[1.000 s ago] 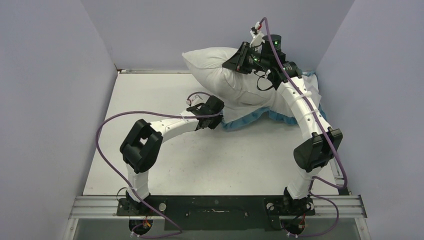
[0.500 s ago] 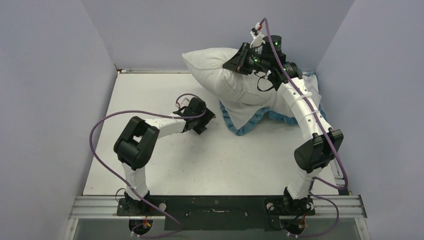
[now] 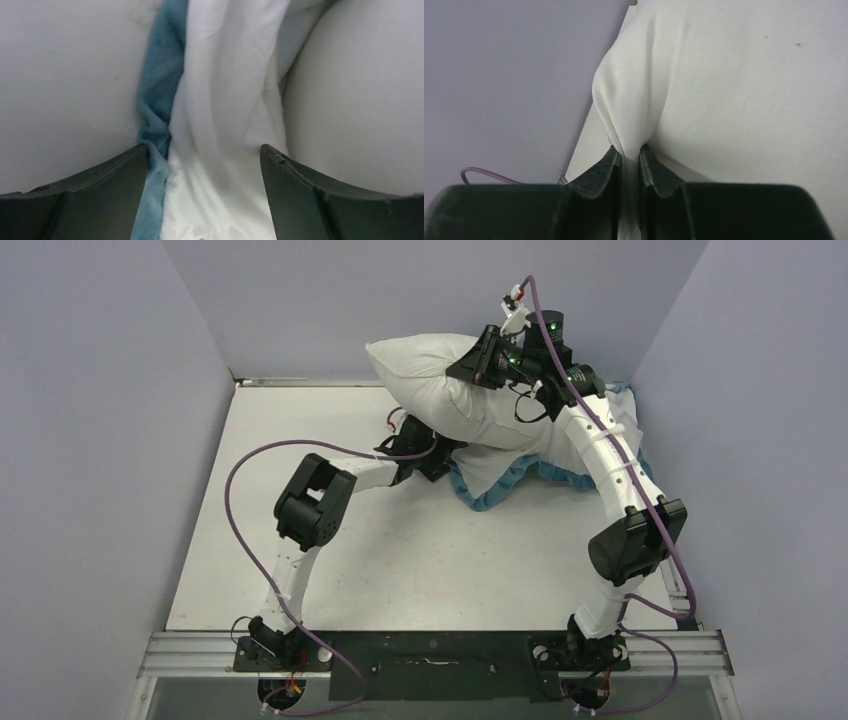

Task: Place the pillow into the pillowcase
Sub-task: Stuff the pillow into the pillowcase.

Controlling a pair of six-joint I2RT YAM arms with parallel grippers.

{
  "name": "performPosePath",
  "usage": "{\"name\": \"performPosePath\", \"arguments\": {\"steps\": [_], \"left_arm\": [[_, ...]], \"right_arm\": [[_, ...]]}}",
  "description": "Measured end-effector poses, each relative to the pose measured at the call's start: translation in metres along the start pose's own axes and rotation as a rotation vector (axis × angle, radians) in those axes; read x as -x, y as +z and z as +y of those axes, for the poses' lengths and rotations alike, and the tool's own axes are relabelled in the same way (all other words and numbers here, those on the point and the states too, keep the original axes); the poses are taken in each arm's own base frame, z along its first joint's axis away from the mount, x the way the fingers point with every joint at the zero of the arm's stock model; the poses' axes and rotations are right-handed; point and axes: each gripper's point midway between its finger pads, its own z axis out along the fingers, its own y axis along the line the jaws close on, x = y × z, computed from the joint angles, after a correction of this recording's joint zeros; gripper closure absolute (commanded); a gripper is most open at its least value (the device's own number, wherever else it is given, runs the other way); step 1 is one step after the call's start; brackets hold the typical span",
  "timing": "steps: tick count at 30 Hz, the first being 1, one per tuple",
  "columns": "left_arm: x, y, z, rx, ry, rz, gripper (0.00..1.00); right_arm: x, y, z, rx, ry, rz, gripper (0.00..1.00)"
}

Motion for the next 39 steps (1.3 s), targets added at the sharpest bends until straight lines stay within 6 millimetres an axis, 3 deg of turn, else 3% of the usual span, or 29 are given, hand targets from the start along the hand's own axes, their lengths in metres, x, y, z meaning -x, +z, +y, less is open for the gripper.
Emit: {"name": "performPosePath", "arguments": {"steps": [2, 3, 7, 9, 12, 15, 18, 23, 29, 33, 38, 39], "left_arm": [[-0.001, 0.011, -0.009, -0.027, -0.009, 0.009, 0.29], [-0.001, 0.017, -0.014, -0.039, -0.012, 0.012, 0.38], [-0.005, 0.037, -0.019, -0.079, -0.015, 0.031, 0.87], [-0.006, 0.039, -0.015, -0.088, -0.018, 0.033, 1.00], [-0.006, 0.035, -0.013, -0.138, -0.012, 0.029, 1.00], [0.007, 0.019, -0.014, -0.185, -0.016, 0.002, 1.00], [0.031, -0.014, -0.036, -0.256, -0.017, -0.058, 1.00], [0.065, -0.096, -0.126, -0.493, 0.019, -0.163, 1.00], [0.084, -0.160, -0.168, -0.558, 0.085, -0.265, 1.00], [0.102, -0.215, -0.202, -0.538, 0.183, -0.389, 1.00], [0.134, -0.302, -0.282, -0.600, 0.313, -0.556, 1.00], [0.138, -0.327, -0.302, -0.630, 0.339, -0.586, 1.00]], "right_arm": [[0.001, 0.000, -0.001, -0.004, -0.003, -0.004, 0.95], [0.002, 0.000, -0.002, -0.007, -0.005, -0.007, 0.95], [0.006, -0.002, -0.009, -0.025, -0.011, -0.018, 0.95], [0.006, -0.003, -0.011, -0.030, -0.010, -0.017, 0.95], [0.004, -0.004, -0.012, -0.030, -0.008, -0.006, 0.95], [0.003, -0.004, -0.012, -0.026, -0.006, -0.001, 0.95], [0.004, -0.006, -0.011, -0.017, -0.002, 0.003, 0.95], [0.011, -0.009, -0.006, 0.026, 0.012, -0.007, 0.95], [0.045, -0.031, 0.037, 0.187, -0.030, -0.104, 0.95], [0.061, -0.047, 0.073, 0.324, -0.067, -0.166, 0.95], [0.079, -0.069, 0.098, 0.418, -0.084, -0.244, 0.95], [0.080, -0.073, 0.101, 0.432, -0.085, -0.252, 0.95]]}}
